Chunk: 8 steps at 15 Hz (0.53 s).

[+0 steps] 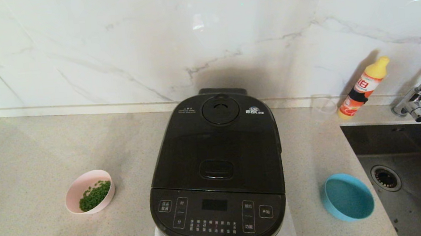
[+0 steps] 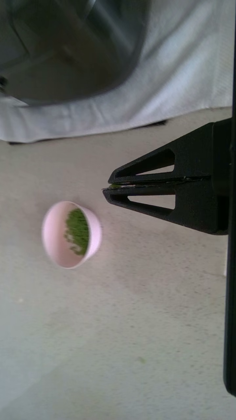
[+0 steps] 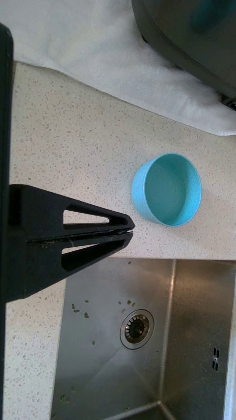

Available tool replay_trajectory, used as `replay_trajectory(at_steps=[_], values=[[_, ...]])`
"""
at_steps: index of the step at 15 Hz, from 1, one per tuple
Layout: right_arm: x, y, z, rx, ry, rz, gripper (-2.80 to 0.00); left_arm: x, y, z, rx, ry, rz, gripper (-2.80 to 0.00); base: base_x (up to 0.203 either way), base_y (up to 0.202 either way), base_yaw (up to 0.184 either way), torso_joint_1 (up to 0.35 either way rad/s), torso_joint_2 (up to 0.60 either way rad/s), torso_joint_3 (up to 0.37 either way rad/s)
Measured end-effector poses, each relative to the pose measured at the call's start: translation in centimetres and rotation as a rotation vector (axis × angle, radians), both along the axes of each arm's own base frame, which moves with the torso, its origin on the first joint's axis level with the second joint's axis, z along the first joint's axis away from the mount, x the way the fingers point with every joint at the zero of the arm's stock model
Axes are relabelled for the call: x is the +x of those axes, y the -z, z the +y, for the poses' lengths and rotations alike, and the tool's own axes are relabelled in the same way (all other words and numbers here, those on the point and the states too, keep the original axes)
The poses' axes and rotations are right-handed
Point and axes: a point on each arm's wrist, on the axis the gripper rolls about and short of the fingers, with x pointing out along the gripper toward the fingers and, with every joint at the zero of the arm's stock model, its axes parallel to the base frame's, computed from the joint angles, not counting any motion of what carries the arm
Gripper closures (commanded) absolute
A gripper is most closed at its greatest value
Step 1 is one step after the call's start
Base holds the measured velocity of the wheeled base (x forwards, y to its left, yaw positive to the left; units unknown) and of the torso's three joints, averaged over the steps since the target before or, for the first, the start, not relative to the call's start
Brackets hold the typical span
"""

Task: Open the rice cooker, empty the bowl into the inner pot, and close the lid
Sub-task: Open the rice cooker

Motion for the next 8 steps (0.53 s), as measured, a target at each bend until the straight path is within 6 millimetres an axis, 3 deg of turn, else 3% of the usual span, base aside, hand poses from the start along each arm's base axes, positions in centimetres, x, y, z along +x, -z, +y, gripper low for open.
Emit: replay_trajectory(at_steps=[5, 8], values=[[0.0, 0.0, 0.0, 0.001, -0.001, -0.001, 0.00, -0.8, -2.0, 0.0, 0.006, 0.011, -0.068, 0.00, 0.000, 0.000, 0.000, 0.000, 0.00, 0.000], [0.0, 0.0, 0.0, 0.001, 0.000, -0.002, 0.00, -2.4, -6.5, -0.1, 0.012, 0.058, -0.161, 0.00, 0.000, 0.000, 0.000, 0.000, 0.00, 0.000]])
